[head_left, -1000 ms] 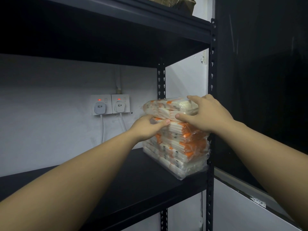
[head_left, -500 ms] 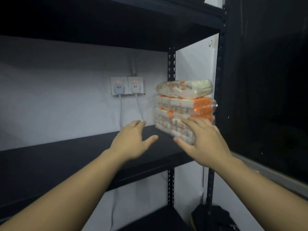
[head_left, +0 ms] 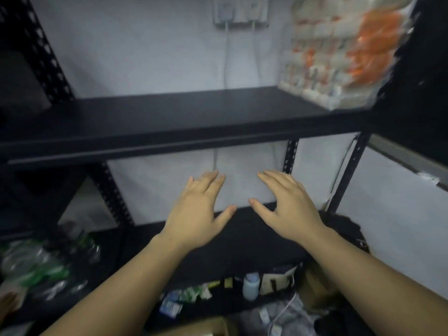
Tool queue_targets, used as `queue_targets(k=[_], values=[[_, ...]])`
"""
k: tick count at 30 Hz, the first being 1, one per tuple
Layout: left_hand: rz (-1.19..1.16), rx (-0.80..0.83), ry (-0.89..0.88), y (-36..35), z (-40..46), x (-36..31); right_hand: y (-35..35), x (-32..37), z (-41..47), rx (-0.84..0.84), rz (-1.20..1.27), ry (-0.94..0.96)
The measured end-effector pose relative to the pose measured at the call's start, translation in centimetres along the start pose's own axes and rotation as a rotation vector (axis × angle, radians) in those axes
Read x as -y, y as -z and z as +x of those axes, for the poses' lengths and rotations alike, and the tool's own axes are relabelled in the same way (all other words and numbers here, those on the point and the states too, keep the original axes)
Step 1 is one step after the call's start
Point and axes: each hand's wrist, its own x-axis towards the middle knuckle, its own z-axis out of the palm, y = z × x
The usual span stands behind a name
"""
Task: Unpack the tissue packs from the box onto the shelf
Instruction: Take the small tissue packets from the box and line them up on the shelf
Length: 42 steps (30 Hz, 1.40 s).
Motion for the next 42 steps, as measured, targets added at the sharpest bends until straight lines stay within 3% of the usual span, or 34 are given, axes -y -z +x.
queue_targets(k=[9, 16, 27, 35, 42], values=[[-0.057, 0.295, 0.435, -11.0, -13.8, 2.0, -10.8, -2.5, -10.2, 0.359, 0.185, 0.012], [-0.110, 0.453, 0.651, -17.1, -23.9, 3.7, -18.2, -1.4, -17.2, 0.599, 0.239, 0.005], [-0.275, 0.719, 0.803, -29.3, -37.9, 12.5, -34.7, 0.4, -26.2, 0.898, 0.380, -0.264], [-0.358, 0.850, 0.887, -43.8, -46.9, 20.5, -51.5, -1.6, -32.6, 1.108, 0.280, -0.365], [-0.457, 0.988, 0.859, -55.1, -52.5, 22.3, -61.9, -2.8, -38.9, 1.271, 0.162, -0.408]])
